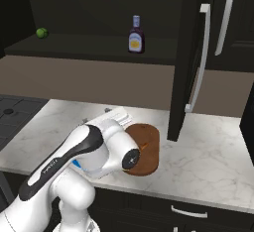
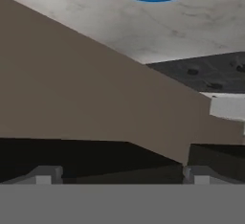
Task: Pick the chicken drumstick from the plate and place it on the cutting board. Then pick the condiment bottle from the cabinet and place it next to the cutting board.
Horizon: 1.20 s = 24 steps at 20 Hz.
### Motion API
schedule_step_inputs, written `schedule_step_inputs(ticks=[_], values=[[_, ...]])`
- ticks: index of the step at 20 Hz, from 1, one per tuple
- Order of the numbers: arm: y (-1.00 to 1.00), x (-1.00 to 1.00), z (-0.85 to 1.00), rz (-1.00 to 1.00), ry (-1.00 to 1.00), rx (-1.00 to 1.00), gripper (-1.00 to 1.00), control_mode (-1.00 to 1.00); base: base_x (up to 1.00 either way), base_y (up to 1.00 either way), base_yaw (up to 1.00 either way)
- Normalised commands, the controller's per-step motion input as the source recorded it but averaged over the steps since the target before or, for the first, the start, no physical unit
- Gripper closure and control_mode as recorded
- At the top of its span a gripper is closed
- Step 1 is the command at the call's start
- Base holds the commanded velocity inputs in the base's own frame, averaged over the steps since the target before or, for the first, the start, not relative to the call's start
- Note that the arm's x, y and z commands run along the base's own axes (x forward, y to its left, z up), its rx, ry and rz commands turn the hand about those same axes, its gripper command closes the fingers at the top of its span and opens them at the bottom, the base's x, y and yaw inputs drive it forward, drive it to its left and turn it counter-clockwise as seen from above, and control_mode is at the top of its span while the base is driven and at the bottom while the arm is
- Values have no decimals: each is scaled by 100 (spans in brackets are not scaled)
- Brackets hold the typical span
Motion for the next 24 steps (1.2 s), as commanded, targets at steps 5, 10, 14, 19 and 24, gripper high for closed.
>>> schedule_step_inputs(ticks=[5,10,14,19,24], values=[[3,-9,30,-7,-8,0,-100,-100,0,0,0],[4,0,32,-7,-3,0,-100,-100,0,0,0],[3,0,31,-8,-2,0,-100,-100,0,0,0],[0,1,29,-8,-3,0,-100,-100,0,0,0],[0,0,32,-6,-3,0,-100,-100,0,0,0]])
